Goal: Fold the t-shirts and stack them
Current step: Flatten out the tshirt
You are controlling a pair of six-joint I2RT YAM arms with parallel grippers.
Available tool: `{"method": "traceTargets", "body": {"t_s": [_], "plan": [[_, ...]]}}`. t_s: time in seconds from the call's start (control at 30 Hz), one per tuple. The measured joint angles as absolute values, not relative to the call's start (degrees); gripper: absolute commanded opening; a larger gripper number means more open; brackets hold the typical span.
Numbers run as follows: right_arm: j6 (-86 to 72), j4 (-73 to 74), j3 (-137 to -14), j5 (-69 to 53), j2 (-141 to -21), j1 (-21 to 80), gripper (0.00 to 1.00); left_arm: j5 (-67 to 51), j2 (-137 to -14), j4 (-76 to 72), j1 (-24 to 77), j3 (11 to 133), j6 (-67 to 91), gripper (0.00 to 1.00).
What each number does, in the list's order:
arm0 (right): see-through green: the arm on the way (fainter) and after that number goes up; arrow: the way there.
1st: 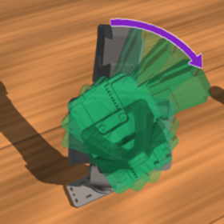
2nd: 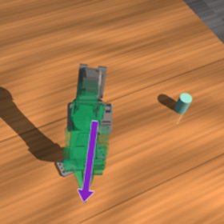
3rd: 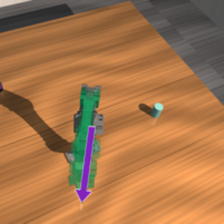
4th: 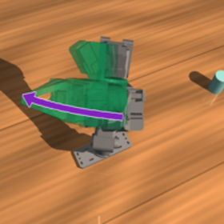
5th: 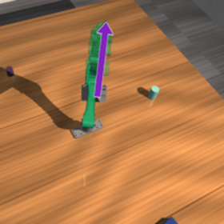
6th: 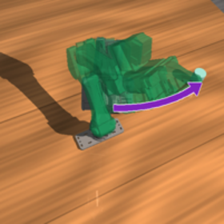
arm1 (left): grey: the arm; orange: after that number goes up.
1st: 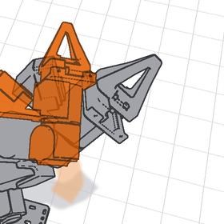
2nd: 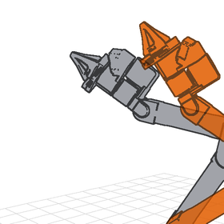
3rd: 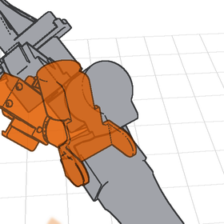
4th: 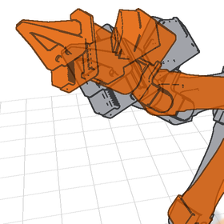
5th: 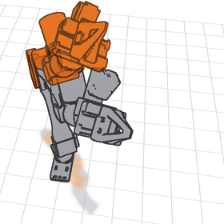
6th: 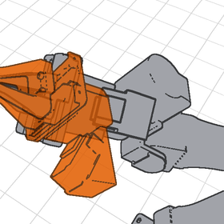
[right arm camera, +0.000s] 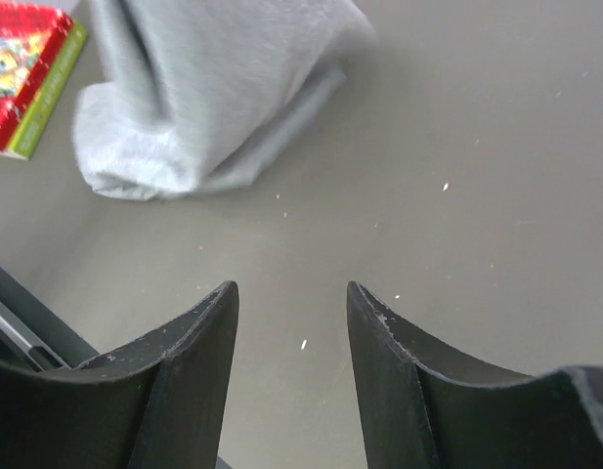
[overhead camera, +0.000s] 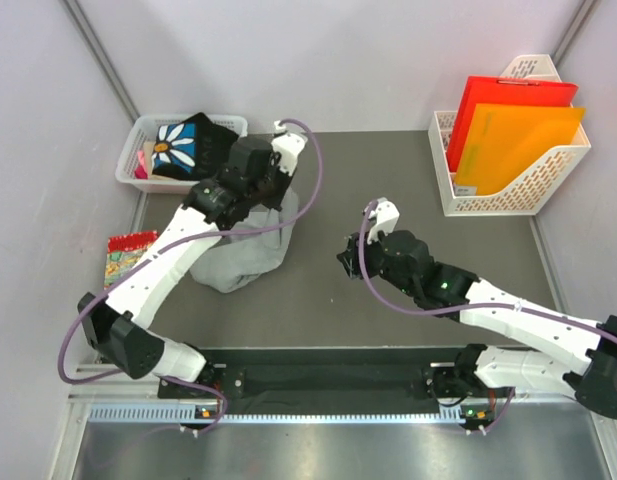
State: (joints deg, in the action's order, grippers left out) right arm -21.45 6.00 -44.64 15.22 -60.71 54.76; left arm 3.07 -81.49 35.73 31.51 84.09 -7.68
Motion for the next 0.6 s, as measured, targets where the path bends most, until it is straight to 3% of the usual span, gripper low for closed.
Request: {"method": "traceTargets", "body": {"t_s": [0.23,0.6], "plan": [[-20.5,4.5,-42.8,15.0,-57.4,55.2,0.49,13.5,-81.0,36.9,29.5,99.3,-6.1,0.0],[-19.0,0.7,-42.3,12.3,-63.1,59.0,0.49,13.7,-79.1,39.1,37.2,108.0,-8.1,0.0]]}}
